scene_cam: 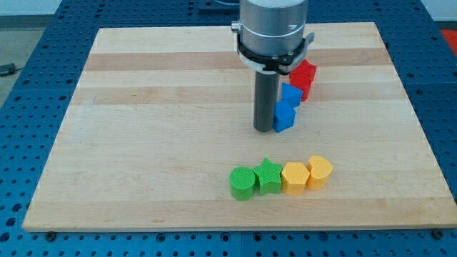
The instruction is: Arrange the blue blocks to form a line
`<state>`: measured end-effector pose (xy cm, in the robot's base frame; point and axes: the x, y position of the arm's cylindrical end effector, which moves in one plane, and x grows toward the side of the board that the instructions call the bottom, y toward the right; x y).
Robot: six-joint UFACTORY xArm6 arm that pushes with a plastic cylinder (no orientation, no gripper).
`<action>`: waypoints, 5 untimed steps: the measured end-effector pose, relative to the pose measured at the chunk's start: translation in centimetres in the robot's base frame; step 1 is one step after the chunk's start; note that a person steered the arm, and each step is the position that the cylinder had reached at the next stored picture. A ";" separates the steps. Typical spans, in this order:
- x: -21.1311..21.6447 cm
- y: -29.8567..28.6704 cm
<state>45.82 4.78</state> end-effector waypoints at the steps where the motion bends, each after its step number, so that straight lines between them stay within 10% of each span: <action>1: -0.1 1.4; 5: -5.0 -2.5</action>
<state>40.86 2.28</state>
